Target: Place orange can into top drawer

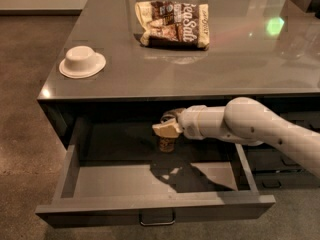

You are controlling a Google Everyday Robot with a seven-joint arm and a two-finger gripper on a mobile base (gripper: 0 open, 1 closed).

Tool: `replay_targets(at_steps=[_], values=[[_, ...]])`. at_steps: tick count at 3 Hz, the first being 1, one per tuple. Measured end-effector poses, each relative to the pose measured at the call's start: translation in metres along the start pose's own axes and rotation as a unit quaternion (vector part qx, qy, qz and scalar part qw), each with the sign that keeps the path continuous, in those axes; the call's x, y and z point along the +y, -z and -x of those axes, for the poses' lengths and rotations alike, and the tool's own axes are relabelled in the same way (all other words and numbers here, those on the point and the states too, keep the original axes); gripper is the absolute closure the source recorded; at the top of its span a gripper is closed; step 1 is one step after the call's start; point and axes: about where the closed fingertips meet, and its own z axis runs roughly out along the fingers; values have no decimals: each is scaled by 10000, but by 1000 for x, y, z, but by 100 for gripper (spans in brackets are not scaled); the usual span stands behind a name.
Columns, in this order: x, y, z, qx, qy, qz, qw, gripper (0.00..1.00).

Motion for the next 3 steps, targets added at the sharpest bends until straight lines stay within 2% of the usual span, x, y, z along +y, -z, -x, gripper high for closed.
replay_targets(at_steps=[2,3], values=[[11,-33,-36,-23,-300,-33,9995,100],[12,-33,-35,-51,-322,-66,9994,81]])
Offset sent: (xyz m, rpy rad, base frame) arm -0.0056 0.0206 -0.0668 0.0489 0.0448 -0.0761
